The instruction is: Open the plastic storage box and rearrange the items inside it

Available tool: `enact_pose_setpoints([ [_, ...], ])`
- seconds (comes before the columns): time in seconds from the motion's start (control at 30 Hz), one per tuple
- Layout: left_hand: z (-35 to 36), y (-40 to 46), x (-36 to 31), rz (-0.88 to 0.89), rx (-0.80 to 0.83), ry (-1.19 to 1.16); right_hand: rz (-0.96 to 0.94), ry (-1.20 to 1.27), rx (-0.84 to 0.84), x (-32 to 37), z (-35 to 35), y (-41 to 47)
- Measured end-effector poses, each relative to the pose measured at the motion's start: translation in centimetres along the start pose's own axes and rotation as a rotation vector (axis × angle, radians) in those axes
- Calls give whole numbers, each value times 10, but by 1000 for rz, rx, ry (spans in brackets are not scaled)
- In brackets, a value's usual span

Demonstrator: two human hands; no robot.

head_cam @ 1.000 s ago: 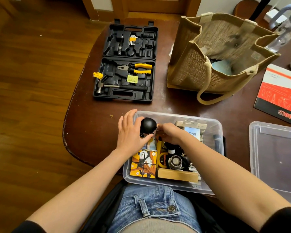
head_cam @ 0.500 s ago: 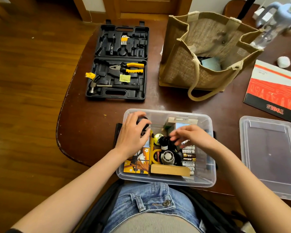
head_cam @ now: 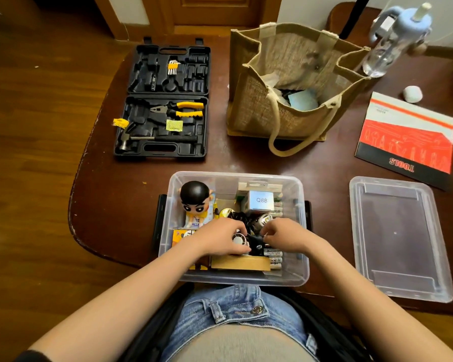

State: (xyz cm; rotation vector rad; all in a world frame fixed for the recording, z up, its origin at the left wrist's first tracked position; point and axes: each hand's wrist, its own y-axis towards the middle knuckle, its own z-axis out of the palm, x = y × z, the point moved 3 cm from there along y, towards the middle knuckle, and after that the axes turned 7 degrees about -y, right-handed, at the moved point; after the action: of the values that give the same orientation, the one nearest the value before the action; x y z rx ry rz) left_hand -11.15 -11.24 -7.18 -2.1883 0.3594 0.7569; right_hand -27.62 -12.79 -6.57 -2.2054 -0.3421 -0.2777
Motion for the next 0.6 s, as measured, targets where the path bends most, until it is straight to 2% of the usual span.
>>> enact_pose_setpoints([
  [0.1,-1,0,-3,-11,-44,-29,-31,-3,13,0,5,3],
  [0.4,-23,-12,8,-105,-141,-331,-90,-20,74,-1,16,8],
  [0.5,-38,-20,15,-136,-241,-472,-90,-111,105,0,13,9],
  [0.6,-48,-24,22,-169,-368,-625,-113,-89,9,2,0,6],
])
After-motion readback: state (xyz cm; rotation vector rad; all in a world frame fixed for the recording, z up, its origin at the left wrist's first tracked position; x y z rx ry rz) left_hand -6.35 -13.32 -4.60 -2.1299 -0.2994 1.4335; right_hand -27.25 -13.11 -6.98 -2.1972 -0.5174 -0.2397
